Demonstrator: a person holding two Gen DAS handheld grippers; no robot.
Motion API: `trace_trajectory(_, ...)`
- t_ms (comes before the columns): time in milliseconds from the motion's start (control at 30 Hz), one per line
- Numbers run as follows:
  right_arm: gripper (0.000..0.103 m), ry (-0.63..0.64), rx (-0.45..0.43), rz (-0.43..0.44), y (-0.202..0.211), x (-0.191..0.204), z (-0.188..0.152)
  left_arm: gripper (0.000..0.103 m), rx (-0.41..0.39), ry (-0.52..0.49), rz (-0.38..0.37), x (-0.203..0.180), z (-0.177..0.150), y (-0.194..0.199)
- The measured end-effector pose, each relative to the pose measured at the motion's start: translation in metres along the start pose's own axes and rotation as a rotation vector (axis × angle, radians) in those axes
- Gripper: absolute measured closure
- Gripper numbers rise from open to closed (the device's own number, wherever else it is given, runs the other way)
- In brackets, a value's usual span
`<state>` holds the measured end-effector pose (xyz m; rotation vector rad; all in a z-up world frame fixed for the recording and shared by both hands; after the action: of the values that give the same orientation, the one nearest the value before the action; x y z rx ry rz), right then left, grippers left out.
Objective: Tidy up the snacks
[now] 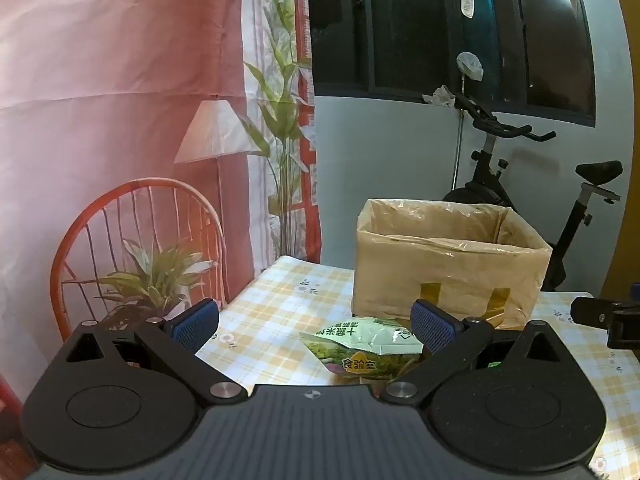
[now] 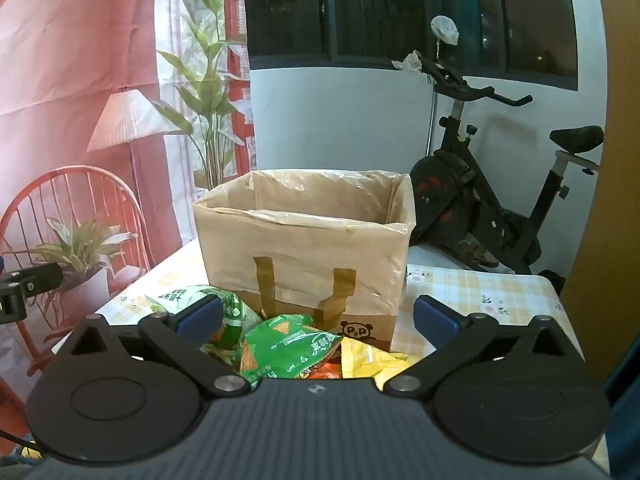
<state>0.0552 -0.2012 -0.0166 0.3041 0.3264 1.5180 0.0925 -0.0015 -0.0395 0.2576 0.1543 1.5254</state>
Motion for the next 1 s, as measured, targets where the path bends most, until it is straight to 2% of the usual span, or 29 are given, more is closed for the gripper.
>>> trace_trajectory(33,0.0,-0.039,0.004,0.019,0.0,0.001,-0.001,0.0,0.001,0.002,-0.008,0.0,0.0,0.0)
trace_trajectory(200,0.0,-0.01,0.003,0.03,0.001,0.004,-0.001,0.0,-0.025,0.001,0.001,0.006,0.005,0.003)
trace_trajectory(467,0.0,-0.021,0.01,0.017,-0.001,-0.005,0.005,0.0,-0.027,-0.006,0.011,0.003,0.002,0.004)
trace_trajectory(500,0.0,-0.022,0.007,0.013,0.0,-0.002,-0.002,0.0,-0.026,-0.006,0.011,0.002,0.002,0.003)
trace_trajectory(1000,0.0,-0.031,0.01,0.005,-0.002,-0.005,-0.005,0.0,-0.028,-0.006,0.011,0.002,0.002,0.004)
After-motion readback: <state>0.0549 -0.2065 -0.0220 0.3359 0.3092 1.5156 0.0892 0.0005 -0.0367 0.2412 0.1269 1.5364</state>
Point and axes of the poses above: each gripper's, at about its wrist camera, not at the fingertips, and y roughly against the way its jaws point, x to its left, z to its top, the point moved 10 cm from there along -y, roughly the way its jaws point, and after that the axes turned 8 degrees about -x, right-handed, at the moved point
